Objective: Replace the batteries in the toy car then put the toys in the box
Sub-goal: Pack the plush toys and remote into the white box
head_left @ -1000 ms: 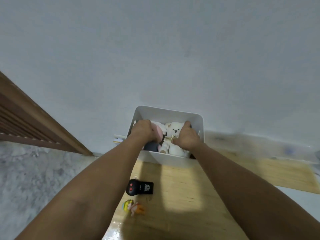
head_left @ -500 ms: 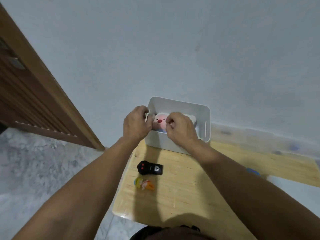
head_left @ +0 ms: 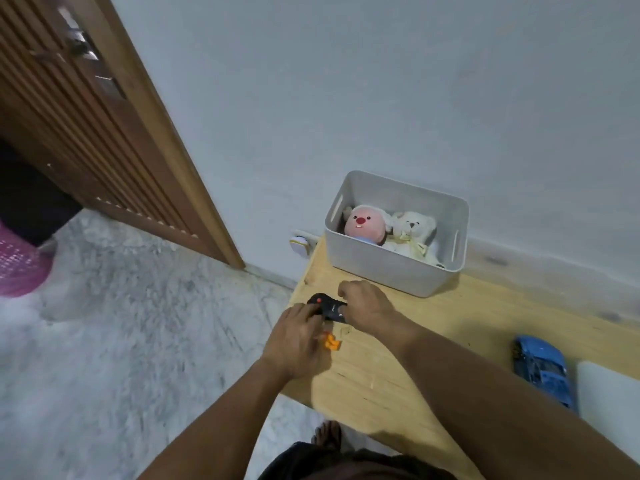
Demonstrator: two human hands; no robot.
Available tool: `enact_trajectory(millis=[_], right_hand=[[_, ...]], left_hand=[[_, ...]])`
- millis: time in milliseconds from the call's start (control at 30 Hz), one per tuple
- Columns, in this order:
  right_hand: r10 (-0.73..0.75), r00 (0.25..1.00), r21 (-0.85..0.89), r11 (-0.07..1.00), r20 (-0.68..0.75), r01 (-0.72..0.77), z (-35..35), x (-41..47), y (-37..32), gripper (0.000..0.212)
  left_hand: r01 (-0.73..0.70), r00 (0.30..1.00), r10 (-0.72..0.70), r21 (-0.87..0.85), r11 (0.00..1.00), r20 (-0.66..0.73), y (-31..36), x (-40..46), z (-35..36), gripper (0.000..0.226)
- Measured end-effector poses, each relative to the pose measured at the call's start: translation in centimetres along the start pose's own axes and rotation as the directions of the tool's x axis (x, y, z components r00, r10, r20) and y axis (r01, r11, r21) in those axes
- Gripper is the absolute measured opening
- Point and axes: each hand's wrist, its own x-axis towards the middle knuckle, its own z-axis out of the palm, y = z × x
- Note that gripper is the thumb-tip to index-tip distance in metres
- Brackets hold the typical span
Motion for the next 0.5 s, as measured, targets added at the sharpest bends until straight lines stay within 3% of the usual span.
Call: enact_trajectory(millis=[133, 400, 500], right_hand=[[-0.026, 1.0, -0.011, 1.0, 0.014, 0.027, 0.9, 0.4, 0.1, 0.031], [-0.131, 0.989, -0.043, 0.99, 0.066, 0.134, 1.5, 0.8, 0.0, 0.031], [-0.136, 0.989, -0.059, 0.989, 0.056, 0.139, 1.4, 0.9, 0.1, 0.036]], left_hand=[[0.014, 0.996, -0.011, -0.032, 0.999, 0.09, 0.3, -0.7, 1.4, 0.033], [-0.005, 0.994, -0.001, 0.063, 0.998, 0.106, -0.1, -0.7, 2.1, 0.032], [0.026, 0.991, -0.033, 0.059, 0.998, 0.133, -0.6, -1.1, 2.5, 0.017]])
